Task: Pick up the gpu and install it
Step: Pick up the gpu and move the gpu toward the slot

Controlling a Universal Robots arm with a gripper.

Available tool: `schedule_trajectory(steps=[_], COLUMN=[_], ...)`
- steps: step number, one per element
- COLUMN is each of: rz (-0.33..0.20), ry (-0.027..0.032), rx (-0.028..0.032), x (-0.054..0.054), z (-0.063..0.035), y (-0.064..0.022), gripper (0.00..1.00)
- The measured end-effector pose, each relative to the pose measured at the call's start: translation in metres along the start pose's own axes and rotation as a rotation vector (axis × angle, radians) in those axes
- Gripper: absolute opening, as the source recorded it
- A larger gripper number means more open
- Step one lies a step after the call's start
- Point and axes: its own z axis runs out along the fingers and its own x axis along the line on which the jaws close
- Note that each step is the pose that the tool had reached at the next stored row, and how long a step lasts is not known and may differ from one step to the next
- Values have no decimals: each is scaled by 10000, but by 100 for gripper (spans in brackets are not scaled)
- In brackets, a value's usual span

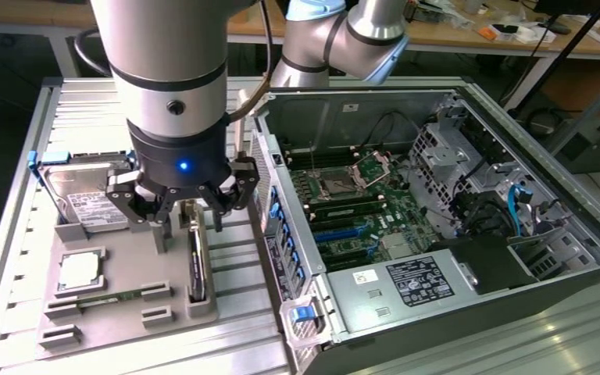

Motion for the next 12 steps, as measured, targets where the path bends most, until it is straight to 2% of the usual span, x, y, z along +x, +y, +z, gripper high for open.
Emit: schedule_trajectory(steps=[12], rz=[0], ry=[1], rx=[1], x=[2], z=[166], y=[1], gripper=[60])
